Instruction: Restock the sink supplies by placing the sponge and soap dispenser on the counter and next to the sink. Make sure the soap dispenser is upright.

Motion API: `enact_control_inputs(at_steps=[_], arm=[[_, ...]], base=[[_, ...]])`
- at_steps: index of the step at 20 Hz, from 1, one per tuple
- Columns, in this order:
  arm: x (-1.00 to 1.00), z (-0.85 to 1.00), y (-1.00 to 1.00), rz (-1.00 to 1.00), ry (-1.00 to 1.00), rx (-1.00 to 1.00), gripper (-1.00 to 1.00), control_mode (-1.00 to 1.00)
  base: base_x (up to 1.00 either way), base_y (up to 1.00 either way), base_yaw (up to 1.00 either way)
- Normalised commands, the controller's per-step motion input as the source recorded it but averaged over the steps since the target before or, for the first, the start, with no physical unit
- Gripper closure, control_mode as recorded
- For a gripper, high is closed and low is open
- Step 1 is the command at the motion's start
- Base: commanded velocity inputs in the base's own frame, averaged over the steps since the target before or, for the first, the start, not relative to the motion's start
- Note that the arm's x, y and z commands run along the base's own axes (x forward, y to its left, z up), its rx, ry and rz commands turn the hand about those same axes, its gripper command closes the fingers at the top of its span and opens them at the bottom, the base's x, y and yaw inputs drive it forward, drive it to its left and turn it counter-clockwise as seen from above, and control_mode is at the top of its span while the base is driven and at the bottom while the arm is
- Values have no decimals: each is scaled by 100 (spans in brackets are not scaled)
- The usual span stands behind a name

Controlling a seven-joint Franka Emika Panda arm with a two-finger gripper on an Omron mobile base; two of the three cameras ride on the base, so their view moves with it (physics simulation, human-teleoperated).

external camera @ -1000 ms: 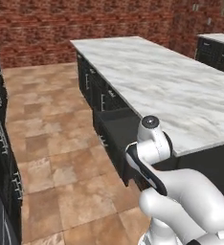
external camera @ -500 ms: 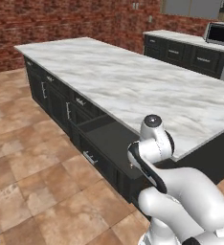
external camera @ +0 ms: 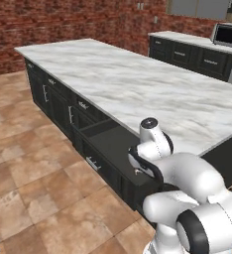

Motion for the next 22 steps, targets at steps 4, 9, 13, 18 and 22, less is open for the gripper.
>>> enact_control_inputs(at_steps=[4, 9, 13, 18, 22], arm=[[16, -42, -12, -43, -2, 26, -100, -100], [14, -62, -6, -38, -7, 19, -100, -100], [49, -28, 0, -28, 0, 1, -100, -100], [38, -22, 0, -17, 0, 0, -100, -100], [13, -33, -4, -10, 0, 4, -100, -100]], base=[[0, 0, 0], [0, 0, 0], [0, 0, 0], [0, 0, 0], [0, 0, 0]])
